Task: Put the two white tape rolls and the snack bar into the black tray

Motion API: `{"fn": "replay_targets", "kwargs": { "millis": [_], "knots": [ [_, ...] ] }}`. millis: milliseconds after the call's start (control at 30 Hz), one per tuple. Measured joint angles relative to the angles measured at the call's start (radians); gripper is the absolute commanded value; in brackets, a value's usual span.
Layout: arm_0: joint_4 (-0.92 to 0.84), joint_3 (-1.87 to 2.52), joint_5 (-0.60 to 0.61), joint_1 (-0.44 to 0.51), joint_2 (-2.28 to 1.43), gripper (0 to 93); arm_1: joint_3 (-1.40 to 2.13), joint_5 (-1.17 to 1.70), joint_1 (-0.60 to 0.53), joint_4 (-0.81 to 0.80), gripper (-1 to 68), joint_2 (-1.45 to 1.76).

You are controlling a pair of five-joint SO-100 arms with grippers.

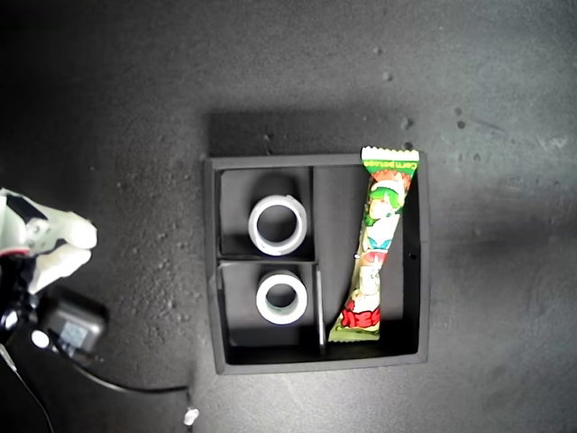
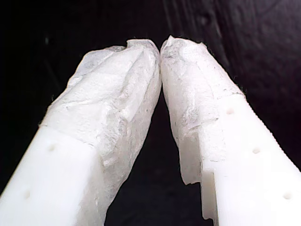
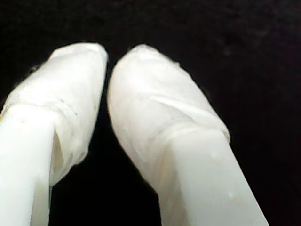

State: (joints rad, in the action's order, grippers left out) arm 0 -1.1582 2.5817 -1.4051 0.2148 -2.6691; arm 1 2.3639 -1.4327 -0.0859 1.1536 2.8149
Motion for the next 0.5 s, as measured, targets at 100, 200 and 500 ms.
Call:
{"fn": "replay_targets", "kwargs": {
  "millis": [100,200,500],
  "knots": [
    [0.043,0.129,-0.015,0.006,-0.074,0.2,0.319,0.0,0.017,-0.092,-0.6,0.176],
    [0.051,0.216,-0.023,0.002,-0.173,0.1,0.541,0.0,0.009,-0.115,-0.6,0.337],
    [-0.069,0.431,-0.051,0.011,-0.644,0.0,0.746,0.0,0.044,-0.127,-0.6,0.525]
  ]
}}
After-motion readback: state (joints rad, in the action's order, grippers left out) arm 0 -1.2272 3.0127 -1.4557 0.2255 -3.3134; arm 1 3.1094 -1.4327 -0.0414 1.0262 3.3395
